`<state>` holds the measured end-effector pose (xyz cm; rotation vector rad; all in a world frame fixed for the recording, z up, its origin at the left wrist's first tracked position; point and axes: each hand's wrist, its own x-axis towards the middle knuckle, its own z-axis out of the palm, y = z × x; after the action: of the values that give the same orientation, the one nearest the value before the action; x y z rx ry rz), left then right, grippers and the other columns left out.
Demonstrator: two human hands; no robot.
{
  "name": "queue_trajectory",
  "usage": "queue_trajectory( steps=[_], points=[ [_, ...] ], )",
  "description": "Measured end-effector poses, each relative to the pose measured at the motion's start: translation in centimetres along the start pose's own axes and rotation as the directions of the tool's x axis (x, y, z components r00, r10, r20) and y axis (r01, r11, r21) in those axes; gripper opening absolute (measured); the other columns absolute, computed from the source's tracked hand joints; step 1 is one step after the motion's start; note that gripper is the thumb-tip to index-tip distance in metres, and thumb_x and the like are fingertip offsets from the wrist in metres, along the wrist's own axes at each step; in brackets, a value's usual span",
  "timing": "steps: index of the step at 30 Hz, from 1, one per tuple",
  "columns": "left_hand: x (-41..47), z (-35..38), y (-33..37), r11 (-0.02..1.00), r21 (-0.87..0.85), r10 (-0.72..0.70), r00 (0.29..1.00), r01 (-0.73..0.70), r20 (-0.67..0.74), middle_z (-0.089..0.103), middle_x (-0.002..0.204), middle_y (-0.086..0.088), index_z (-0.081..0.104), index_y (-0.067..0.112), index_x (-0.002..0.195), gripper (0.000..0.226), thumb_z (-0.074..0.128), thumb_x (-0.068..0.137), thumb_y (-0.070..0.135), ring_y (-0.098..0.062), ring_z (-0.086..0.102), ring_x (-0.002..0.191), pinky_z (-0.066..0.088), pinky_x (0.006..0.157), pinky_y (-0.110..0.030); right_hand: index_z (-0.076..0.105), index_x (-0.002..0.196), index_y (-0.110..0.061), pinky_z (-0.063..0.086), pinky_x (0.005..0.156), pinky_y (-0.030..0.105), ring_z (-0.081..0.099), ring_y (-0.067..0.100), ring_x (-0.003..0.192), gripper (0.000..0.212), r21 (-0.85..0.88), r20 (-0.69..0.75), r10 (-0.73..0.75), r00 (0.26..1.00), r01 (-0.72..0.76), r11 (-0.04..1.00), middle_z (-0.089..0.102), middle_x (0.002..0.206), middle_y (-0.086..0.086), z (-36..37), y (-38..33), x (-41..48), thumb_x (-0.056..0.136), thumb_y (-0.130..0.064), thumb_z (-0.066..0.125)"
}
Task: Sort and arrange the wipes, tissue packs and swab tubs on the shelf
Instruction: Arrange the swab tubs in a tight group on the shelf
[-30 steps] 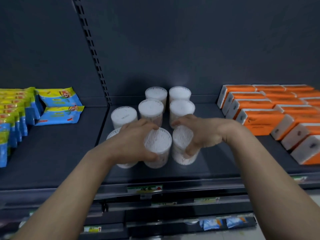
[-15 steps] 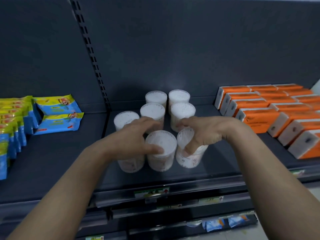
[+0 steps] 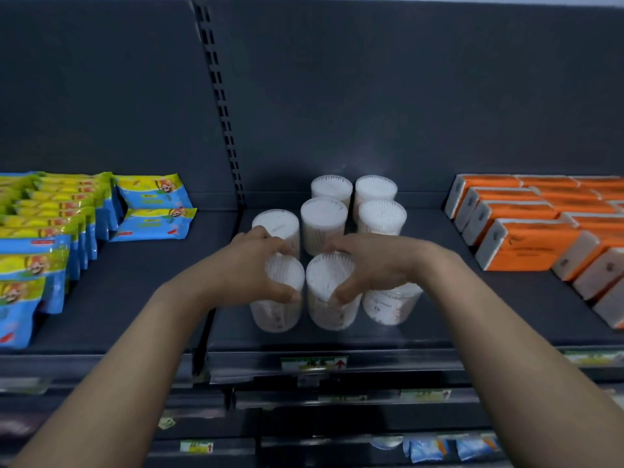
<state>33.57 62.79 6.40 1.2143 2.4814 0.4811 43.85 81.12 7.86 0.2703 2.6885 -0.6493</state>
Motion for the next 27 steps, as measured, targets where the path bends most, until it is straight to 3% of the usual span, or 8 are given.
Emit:
queue_trajectory(
  steps=[4, 7, 9, 11, 13, 19, 23, 27],
  points=[
    [0.0, -0.4, -0.3, 0.999, -0.037, -0.003, 1.0, 0.002, -0.027, 0.042, 0.117, 0.011, 0.049, 0.031, 0.125, 0.065, 0.07, 0.068, 0.056, -0.01, 0.04, 0.112, 0.039, 0.095, -0.031, 0.033, 0.142, -0.027, 0.036, 0.105, 0.03, 0.041, 0.012, 0.129, 0.086, 0.015, -0.017, -0.011, 1.0, 0.012, 1.0, 0.038, 0.145, -0.01, -0.6, -0.3, -0.1, 0.071, -0.052, 0.073],
    [1.6, -0.9, -0.8, 0.997, -0.069, 0.018, 0.958, -0.039, -0.287, 0.047, 0.105, 0.007, 0.055, 0.023, 0.119, 0.046, 0.066, 0.079, 0.044, -0.01, 0.048, 0.095, 0.037, 0.079, -0.024, 0.043, 0.136, -0.026, 0.043, 0.085, 0.02, 0.051, 0.011, 0.115, 0.067, 0.128, -0.235, 0.024, 0.972, 0.007, 0.992, 0.051, 0.132, -0.007, -1.9, 0.3, -0.1, 0.078, -0.044, 0.07],
    [3.0, -1.2, -1.2, 0.998, -0.038, 0.023, 0.929, -0.04, -0.369, 0.045, 0.105, 0.005, 0.054, 0.019, 0.121, 0.043, 0.065, 0.083, 0.036, -0.015, 0.048, 0.101, 0.037, 0.082, -0.025, 0.048, 0.132, -0.02, 0.043, 0.079, 0.022, 0.052, 0.017, 0.114, 0.057, 0.069, -0.426, 0.057, 0.903, -0.03, 0.997, 0.053, 0.128, 0.0, -3.0, 1.5, 0.3, 0.081, -0.036, 0.069],
    [4.7, -1.4, -1.4, 1.0, 0.006, 0.027, 0.944, -0.027, -0.329, 0.046, 0.118, 0.0, 0.05, 0.018, 0.127, 0.05, 0.064, 0.083, 0.037, -0.02, 0.042, 0.115, 0.037, 0.093, -0.03, 0.044, 0.136, -0.016, 0.037, 0.096, 0.031, 0.041, 0.025, 0.126, 0.063, -0.005, -0.509, 0.115, 0.853, -0.137, 0.991, 0.045, 0.138, 0.009, -3.8, 3.2, 1.2, 0.081, -0.035, 0.069],
    [6.6, -1.5, -1.0, 0.999, 0.027, 0.036, 0.967, -0.03, -0.251, 0.043, 0.131, -0.002, 0.045, 0.018, 0.133, 0.06, 0.065, 0.081, 0.042, -0.021, 0.038, 0.123, 0.035, 0.102, -0.036, 0.036, 0.142, -0.015, 0.032, 0.104, 0.035, 0.032, 0.03, 0.132, 0.073, 0.002, -0.486, 0.204, 0.85, -0.233, 0.973, 0.037, 0.143, 0.013, -3.9, 4.6, 2.2, 0.081, -0.038, 0.068],
    [11.7, -1.4, 0.9, 0.992, 0.124, 0.037, 0.995, -0.025, -0.093, 0.043, 0.132, -0.006, 0.038, 0.018, 0.136, 0.076, 0.065, 0.075, 0.055, -0.024, 0.043, 0.118, 0.037, 0.099, -0.041, 0.035, 0.137, -0.009, 0.038, 0.102, 0.039, 0.037, 0.032, 0.128, 0.076, 0.053, -0.429, 0.301, 0.852, -0.309, 0.95, 0.038, 0.139, 0.017, -3.7, 5.9, 4.1, 0.079, -0.045, 0.068],
    [13.3, -1.0, 1.1, 0.998, 0.054, 0.035, 0.995, -0.03, -0.091, 0.05, 0.128, -0.005, 0.043, 0.016, 0.133, 0.076, 0.067, 0.072, 0.056, -0.021, 0.049, 0.112, 0.04, 0.088, -0.03, 0.038, 0.135, -0.009, 0.041, 0.099, 0.038, 0.042, 0.03, 0.125, 0.074, 0.069, -0.407, 0.317, 0.857, -0.318, 0.946, 0.042, 0.138, 0.015, -3.7, 6.1, 4.6, 0.078, -0.046, 0.068],
    [13.2, -0.9, 1.6, 0.997, 0.054, 0.048, 0.998, -0.047, -0.03, 0.046, 0.127, 0.0, 0.043, 0.017, 0.134, 0.083, 0.071, 0.066, 0.057, -0.016, 0.046, 0.11, 0.037, 0.086, -0.026, 0.041, 0.134, -0.013, 0.04, 0.094, 0.035, 0.043, 0.026, 0.123, 0.076, 0.029, -0.355, 0.304, 0.884, -0.314, 0.949, 0.04, 0.137, 0.01, -4.0, 5.9, 3.8, 0.074, -0.051, 0.07]
  ],
)
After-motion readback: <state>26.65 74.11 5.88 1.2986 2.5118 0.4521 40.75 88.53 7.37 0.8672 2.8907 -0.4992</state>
